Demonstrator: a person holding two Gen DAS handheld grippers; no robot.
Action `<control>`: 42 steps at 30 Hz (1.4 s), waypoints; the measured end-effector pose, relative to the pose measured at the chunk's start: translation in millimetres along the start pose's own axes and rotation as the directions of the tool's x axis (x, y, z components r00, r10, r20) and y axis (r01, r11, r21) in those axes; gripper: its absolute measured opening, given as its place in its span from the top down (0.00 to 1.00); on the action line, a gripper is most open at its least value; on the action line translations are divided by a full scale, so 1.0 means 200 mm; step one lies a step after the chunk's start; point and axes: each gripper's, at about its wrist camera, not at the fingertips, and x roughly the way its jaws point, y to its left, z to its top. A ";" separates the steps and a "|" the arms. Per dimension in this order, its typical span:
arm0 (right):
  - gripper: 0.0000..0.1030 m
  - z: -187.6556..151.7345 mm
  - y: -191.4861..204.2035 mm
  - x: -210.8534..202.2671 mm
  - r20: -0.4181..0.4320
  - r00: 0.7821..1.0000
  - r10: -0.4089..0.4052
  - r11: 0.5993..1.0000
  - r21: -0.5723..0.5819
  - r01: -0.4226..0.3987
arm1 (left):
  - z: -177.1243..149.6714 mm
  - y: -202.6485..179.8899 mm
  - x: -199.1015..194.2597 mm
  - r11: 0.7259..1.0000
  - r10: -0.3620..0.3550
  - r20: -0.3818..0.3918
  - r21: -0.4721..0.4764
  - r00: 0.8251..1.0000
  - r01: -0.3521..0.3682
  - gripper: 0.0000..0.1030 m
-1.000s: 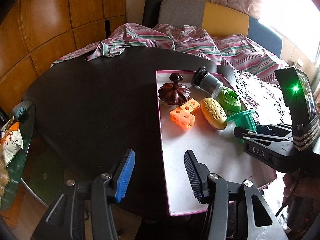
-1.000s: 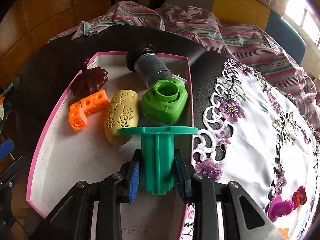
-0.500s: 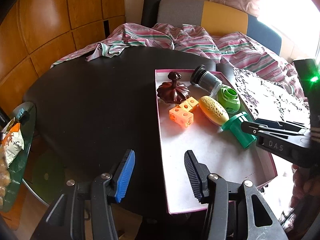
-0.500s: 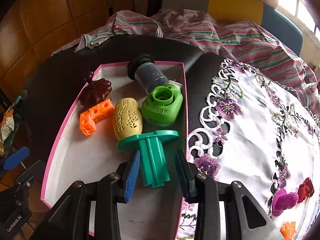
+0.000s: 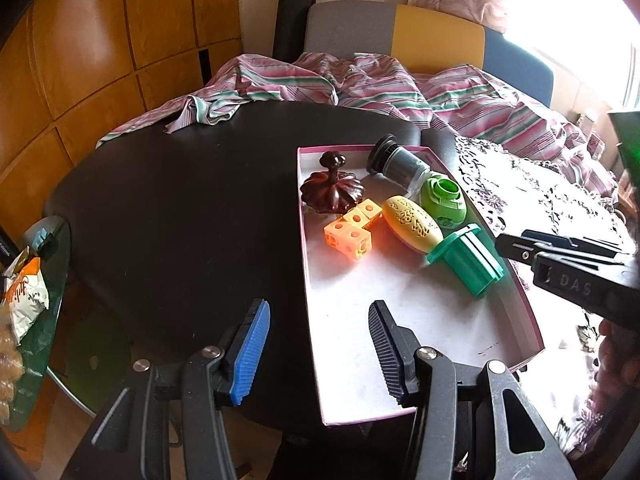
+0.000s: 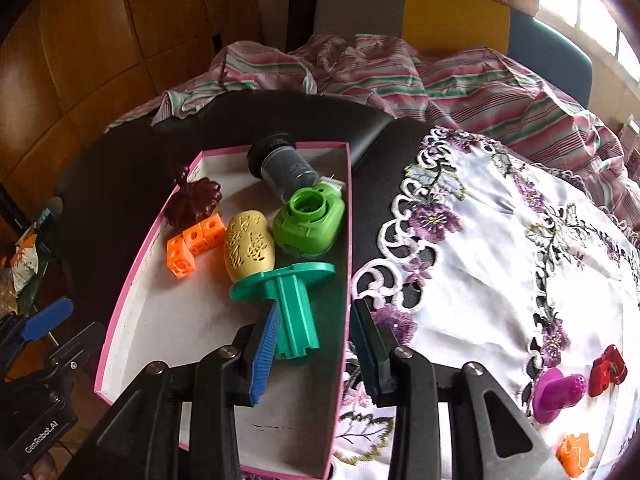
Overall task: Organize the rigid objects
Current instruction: 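Lower the green spool into the tray with the right gripper and release, then grasp the purple perforated cup with the left gripper while the right gripper approaches the red K piece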
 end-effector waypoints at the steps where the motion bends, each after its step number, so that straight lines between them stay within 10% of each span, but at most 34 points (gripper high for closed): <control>1: 0.65 0.00 -0.01 -0.01 0.006 1.000 0.000 1.000 0.004 0.000 | 0.00 0.00 0.00 1.000 -0.001 0.002 0.003 1.000 0.001 0.49; 22: 0.65 -0.09 -0.76 -0.36 0.038 0.976 -0.215 0.954 0.224 0.202 | 0.04 -0.15 -0.06 0.995 -0.052 0.035 0.084 0.998 0.049 0.49; 33: 0.65 -0.38 -1.43 -0.50 0.006 0.895 -0.446 0.743 0.561 0.366 | 0.07 -0.38 -0.10 0.979 -0.114 0.051 0.178 0.992 0.103 0.49; 37: 0.65 -0.45 -1.57 -0.53 -0.010 0.907 -0.420 0.663 0.679 0.315 | 0.09 -0.49 -0.09 0.968 -0.135 0.046 0.221 0.990 0.122 0.49; 42: 0.65 -0.46 -1.58 -0.54 -0.006 0.915 -0.404 0.661 0.690 0.296 | 0.10 -0.61 -0.07 0.955 -0.160 0.027 0.257 0.987 0.148 0.49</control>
